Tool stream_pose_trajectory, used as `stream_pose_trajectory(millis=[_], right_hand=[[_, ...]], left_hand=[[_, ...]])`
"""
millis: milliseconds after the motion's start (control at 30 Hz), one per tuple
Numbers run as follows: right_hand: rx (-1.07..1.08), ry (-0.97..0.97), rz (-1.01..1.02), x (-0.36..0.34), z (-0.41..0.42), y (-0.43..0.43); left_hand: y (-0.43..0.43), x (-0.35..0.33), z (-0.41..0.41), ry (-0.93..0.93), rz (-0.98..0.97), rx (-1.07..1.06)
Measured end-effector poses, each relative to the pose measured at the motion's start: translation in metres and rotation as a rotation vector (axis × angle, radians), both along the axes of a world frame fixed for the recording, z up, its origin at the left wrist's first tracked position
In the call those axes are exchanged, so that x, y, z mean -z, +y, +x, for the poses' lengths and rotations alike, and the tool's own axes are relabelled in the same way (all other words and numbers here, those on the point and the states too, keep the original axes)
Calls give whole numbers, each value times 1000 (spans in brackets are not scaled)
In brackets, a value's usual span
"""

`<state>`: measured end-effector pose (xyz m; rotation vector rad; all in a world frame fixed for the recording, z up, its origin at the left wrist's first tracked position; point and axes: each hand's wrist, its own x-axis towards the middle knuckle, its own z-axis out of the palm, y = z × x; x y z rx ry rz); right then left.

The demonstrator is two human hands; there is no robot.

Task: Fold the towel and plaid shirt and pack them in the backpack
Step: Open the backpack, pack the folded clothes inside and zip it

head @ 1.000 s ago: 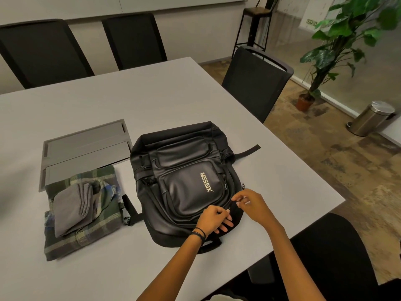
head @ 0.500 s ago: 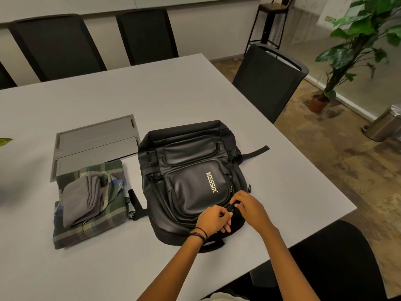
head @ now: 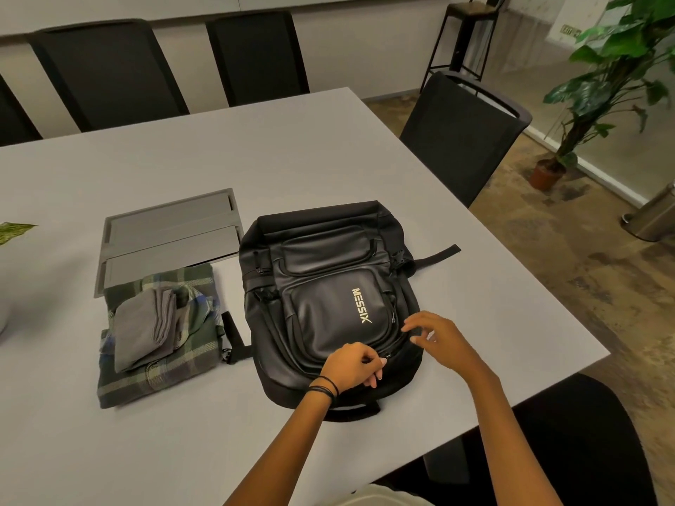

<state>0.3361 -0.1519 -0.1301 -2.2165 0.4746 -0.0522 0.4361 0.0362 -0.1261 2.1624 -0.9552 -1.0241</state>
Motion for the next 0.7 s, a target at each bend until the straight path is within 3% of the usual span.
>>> stream_pose_trajectory(millis=[200,700], right_hand=[[-121,69,-62,11,9,22],[-49,86,-153,17,6,24]], left_hand=[[2,0,-2,-84,-33,15],[39,3,17,-60,17,40]])
